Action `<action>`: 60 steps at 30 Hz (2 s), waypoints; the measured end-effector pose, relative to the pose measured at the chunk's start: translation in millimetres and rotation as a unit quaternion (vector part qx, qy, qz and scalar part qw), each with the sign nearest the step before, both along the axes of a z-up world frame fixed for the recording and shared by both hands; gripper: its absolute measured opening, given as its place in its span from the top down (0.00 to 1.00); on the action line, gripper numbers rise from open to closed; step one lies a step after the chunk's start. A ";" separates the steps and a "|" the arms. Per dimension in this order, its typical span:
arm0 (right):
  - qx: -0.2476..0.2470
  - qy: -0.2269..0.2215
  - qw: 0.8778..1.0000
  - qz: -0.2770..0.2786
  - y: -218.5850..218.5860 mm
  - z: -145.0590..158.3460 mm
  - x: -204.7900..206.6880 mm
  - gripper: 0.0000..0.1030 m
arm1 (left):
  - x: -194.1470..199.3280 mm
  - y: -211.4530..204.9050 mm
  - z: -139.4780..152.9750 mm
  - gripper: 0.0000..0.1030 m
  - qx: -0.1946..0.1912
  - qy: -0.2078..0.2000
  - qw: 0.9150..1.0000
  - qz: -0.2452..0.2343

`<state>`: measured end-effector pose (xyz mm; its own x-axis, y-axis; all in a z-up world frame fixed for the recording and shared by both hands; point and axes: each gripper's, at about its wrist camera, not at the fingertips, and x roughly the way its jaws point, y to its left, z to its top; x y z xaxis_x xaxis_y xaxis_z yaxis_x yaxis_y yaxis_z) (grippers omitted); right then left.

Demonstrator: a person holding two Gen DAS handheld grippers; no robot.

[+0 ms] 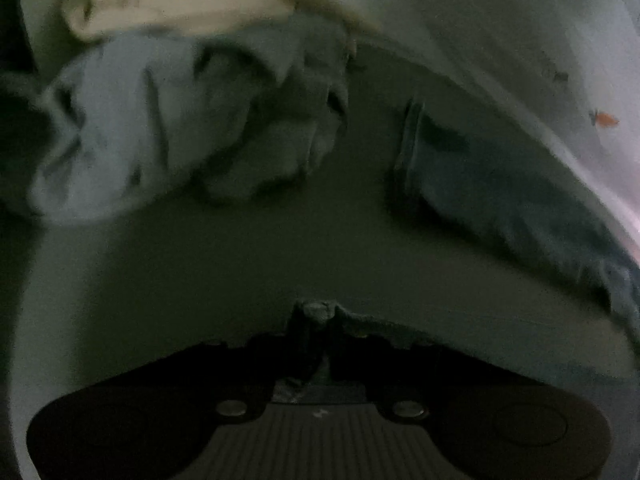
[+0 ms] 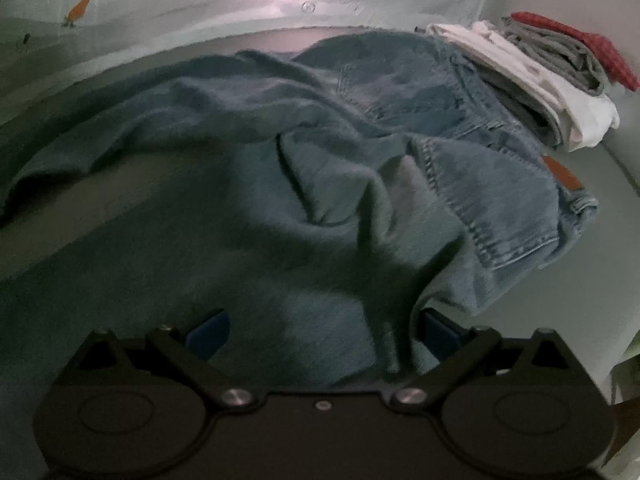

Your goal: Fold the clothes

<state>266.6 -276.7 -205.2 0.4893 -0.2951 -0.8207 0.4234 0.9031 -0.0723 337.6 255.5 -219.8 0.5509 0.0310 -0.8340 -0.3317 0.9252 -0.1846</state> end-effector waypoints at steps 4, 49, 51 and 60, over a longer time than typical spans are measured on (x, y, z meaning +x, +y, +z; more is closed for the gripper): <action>-0.009 -0.023 1.000 -0.003 -6.4 13.0 -4.9 0.01 | 30.6 -4.2 16.7 0.91 0.037 -0.035 0.999 -0.006; 0.113 -0.090 0.974 -0.172 -286.4 -13.9 -29.6 0.49 | -63.6 -178.8 -38.3 0.00 0.048 0.133 0.989 0.033; 0.103 -0.096 0.975 -0.172 -287.9 -11.7 -29.8 0.77 | -66.1 -179.3 -39.3 0.00 0.050 0.128 0.990 0.034; 0.053 -0.142 0.974 -0.171 -326.0 15.3 -37.1 0.86 | -64.1 -180.9 -36.7 0.00 0.044 0.141 0.988 0.034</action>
